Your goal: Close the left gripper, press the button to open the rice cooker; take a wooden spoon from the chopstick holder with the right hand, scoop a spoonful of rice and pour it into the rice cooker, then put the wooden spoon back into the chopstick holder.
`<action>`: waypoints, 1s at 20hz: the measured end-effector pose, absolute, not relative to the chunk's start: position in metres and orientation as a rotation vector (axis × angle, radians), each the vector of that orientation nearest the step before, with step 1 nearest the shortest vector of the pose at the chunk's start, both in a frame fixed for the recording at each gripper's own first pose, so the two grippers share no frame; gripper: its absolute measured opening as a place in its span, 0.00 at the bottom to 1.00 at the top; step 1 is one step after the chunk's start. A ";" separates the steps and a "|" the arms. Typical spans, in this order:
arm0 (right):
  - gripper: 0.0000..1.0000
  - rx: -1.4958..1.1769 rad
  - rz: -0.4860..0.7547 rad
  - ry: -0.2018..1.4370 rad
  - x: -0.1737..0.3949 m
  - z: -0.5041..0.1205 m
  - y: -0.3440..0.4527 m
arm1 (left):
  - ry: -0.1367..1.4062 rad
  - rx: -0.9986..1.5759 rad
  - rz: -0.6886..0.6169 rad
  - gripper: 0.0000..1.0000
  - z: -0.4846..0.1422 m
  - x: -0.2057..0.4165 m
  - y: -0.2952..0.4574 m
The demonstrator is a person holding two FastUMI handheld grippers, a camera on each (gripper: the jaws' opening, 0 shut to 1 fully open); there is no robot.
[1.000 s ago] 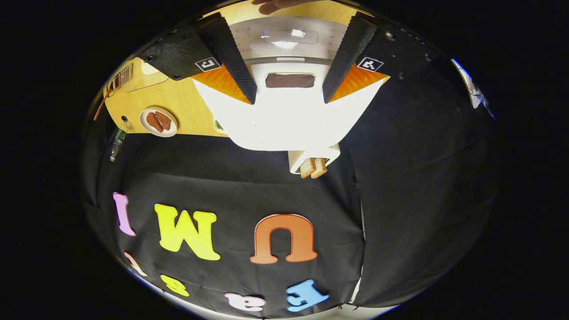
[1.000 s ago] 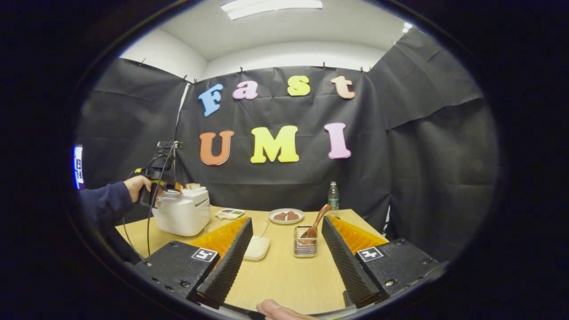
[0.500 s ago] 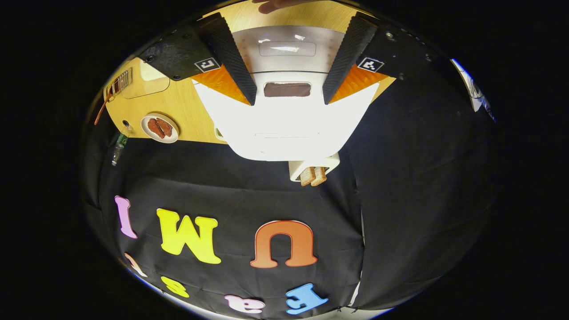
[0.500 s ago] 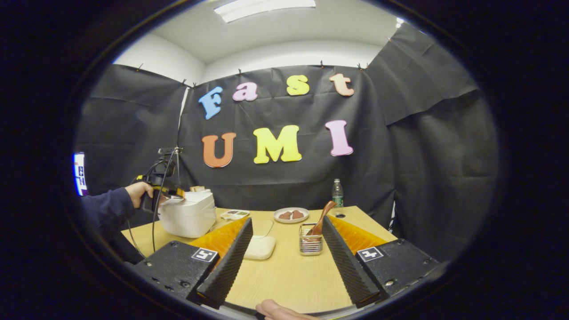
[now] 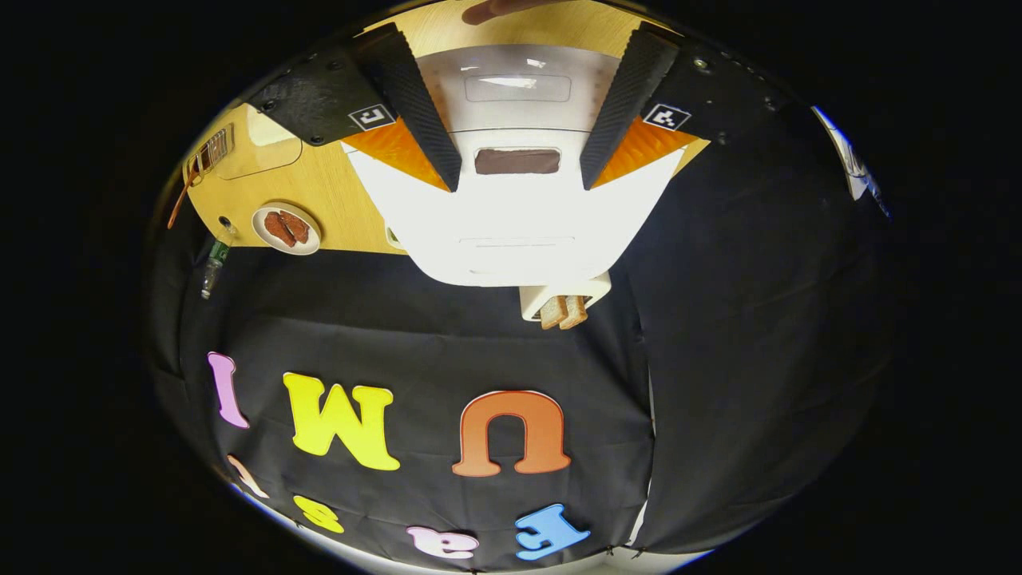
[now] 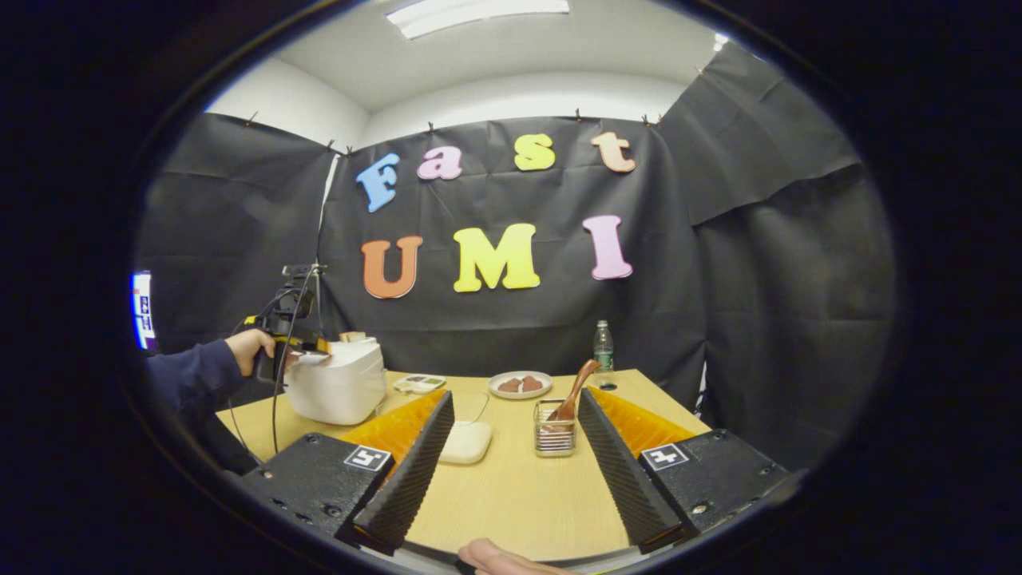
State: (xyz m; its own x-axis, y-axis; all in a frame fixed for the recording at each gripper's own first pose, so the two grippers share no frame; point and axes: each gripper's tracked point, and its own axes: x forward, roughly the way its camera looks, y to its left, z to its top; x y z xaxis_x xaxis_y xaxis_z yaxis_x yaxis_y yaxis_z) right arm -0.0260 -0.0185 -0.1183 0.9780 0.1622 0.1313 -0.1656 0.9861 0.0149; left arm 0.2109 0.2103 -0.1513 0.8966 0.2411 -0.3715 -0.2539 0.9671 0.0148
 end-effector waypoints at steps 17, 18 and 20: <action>0.95 0.070 0.102 -0.136 -0.022 -0.110 -0.026 | 0.150 -0.015 0.126 0.94 -0.083 0.108 0.136; 0.99 0.073 0.095 -0.144 -0.024 -0.106 -0.026 | 0.126 -0.011 0.118 0.94 -0.078 0.095 0.128; 0.99 0.087 0.077 -0.167 -0.026 -0.094 -0.030 | 0.087 -0.011 0.105 0.94 -0.066 0.069 0.111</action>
